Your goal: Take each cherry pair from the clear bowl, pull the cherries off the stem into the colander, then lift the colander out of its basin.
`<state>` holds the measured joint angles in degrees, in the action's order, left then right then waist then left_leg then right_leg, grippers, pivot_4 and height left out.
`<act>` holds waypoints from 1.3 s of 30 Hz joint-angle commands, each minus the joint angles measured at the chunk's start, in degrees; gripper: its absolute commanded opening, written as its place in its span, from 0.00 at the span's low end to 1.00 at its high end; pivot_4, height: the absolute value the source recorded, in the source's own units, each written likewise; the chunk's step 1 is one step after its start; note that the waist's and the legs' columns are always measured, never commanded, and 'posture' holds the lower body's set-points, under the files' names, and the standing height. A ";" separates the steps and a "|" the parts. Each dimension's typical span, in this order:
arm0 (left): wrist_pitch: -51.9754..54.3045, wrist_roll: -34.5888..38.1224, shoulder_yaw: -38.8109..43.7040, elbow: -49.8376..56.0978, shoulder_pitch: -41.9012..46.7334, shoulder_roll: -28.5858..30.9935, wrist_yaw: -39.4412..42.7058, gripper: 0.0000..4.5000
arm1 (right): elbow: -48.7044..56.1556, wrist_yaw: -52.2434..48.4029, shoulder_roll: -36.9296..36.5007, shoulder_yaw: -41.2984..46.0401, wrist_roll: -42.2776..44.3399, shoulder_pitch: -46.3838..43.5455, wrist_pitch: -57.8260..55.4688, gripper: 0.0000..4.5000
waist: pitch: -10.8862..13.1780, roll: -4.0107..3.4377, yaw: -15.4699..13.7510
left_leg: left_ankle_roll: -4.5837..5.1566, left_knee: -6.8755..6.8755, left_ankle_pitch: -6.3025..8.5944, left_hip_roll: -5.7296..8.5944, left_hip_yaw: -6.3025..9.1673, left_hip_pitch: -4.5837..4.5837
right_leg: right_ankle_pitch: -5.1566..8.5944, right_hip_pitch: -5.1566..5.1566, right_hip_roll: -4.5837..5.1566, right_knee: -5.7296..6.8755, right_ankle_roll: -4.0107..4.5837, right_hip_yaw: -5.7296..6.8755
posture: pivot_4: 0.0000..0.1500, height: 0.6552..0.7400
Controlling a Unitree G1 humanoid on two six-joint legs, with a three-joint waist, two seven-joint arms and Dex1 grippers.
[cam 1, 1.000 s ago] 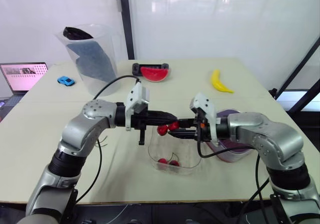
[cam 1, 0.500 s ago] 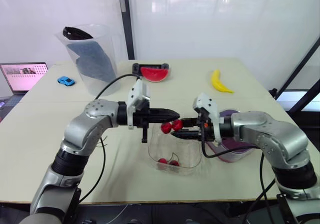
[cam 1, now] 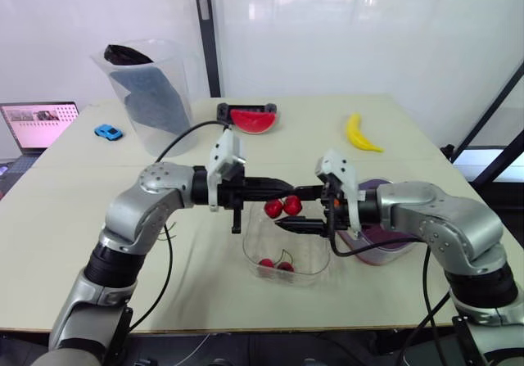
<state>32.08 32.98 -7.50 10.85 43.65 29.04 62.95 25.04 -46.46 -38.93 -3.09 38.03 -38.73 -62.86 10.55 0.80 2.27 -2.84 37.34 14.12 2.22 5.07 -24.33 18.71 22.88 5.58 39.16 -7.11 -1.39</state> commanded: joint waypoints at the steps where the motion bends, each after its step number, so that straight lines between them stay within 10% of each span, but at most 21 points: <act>1: -0.83 0.03 1.24 0.95 1.34 0.42 0.00 0.00 | 1.23 0.14 -0.15 1.69 0.95 -0.83 1.67 0.59 | 0.00 0.00 0.00 | 0.00 0.00 0.00 0.00 0.00 0.00 | 0.00 0.00 0.00 0.00 0.00 0.00 | 1.00 1.00; 3: -0.83 0.00 1.24 0.94 1.29 0.46 0.00 0.00 | 1.31 0.07 -0.55 1.46 0.96 -0.80 1.94 0.40 | 0.00 0.00 -0.01 | 0.00 0.00 0.00 0.00 0.00 0.00 | 0.00 0.00 0.00 0.00 0.00 0.00 | 1.00 1.00; 18: -1.37 -0.40 1.19 0.43 1.47 0.36 0.18 0.00 | 1.55 0.04 -1.86 0.59 1.28 -0.78 1.72 0.40 | 0.00 0.00 -0.02 | 0.00 0.00 0.00 0.00 0.00 0.00 | 0.00 0.00 0.00 -0.01 0.00 0.00 | 1.00 1.00; 22: -1.43 -0.41 1.14 0.34 1.53 0.27 0.22 0.00 | 1.72 0.05 -1.86 0.70 1.68 -0.82 1.64 0.18 | 0.00 0.00 -0.02 | 0.00 0.00 0.00 0.00 0.00 0.00 | 0.00 0.00 0.00 -0.01 0.00 0.00 | 1.00 1.00; 39: -1.76 -0.63 1.43 0.45 1.30 0.20 0.07 0.00 | -0.30 1.25 -5.25 1.19 2.29 2.45 -2.59 0.18 | 0.00 0.00 -0.04 | 0.00 0.00 0.00 0.00 0.00 0.00 | 0.00 -0.01 0.00 -0.01 0.00 0.00 | 1.00 1.00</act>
<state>31.81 31.80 -8.47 9.65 43.63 28.97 63.26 25.47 -45.75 -42.85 -3.00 39.98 -37.25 -63.54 10.55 0.80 2.23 -2.83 37.34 14.12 2.22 5.07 -24.33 18.71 22.88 5.57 39.15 -7.11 -1.39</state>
